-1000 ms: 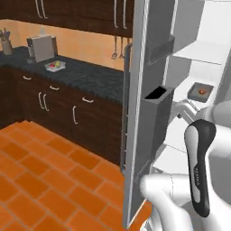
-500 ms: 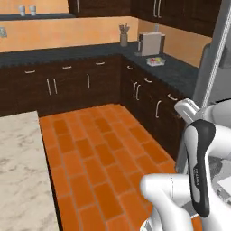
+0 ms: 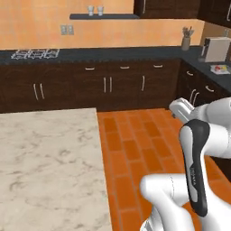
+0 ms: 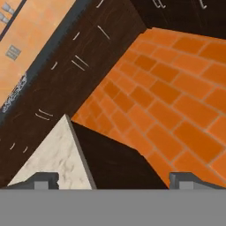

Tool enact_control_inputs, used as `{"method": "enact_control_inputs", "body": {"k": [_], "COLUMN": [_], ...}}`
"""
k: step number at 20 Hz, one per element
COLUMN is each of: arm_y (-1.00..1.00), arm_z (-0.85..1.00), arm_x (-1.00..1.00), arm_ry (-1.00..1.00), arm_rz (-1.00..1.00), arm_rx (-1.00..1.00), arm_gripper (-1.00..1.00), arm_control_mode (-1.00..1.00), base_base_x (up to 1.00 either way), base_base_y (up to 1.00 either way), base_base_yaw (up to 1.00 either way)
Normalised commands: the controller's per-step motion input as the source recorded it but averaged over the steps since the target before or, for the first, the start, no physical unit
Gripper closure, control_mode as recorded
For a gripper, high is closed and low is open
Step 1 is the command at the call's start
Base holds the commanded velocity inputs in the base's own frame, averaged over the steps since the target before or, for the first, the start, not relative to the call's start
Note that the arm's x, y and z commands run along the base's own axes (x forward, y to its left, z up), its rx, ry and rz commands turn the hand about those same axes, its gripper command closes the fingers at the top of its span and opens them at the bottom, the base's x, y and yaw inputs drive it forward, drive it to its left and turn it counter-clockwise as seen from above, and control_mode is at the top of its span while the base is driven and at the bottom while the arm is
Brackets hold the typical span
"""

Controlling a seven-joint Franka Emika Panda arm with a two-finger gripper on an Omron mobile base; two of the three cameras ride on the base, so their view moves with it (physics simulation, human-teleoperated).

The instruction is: Take the meat container that has the chicken drumstick and place it on the second highest rack of the freezer. Then take the vegetable container that has the lemon and tomato and place it on the highest rack of the freezer.

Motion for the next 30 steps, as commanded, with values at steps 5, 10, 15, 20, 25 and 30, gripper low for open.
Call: {"method": "enact_control_inputs", "body": {"k": [5, 10, 15, 20, 25, 30], "arm_y": [0.0, 0.0, 0.0, 0.0, 0.0, 0.0], "arm_z": [0.0, 0.0, 0.0, 0.0, 0.0, 0.0], "arm_x": [0.0, 0.0, 0.0, 0.0, 0.0, 0.0], "arm_ry": [0.0, 0.0, 0.0, 0.0, 0.0, 0.0], "arm_rz": [0.0, 0.0, 0.0, 0.0, 0.0, 0.0], "arm_rx": [0.0, 0.0, 0.0, 0.0, 0.0, 0.0], "arm_gripper": [-1.0, -1.0, -1.0, -1.0, -1.0, -1.0], "arm_control_mode": [1.0, 1.0, 1.0, 1.0, 1.0, 1.0], "base_base_x": [1.0, 1.0, 1.0, 1.0, 1.0, 1.0], "base_base_y": [0.04, 0.0, 0.0, 0.0, 0.0, 0.0], "base_base_yaw": [-0.21, -0.38, -0.36, -0.35, -0.37, -0.41]}}
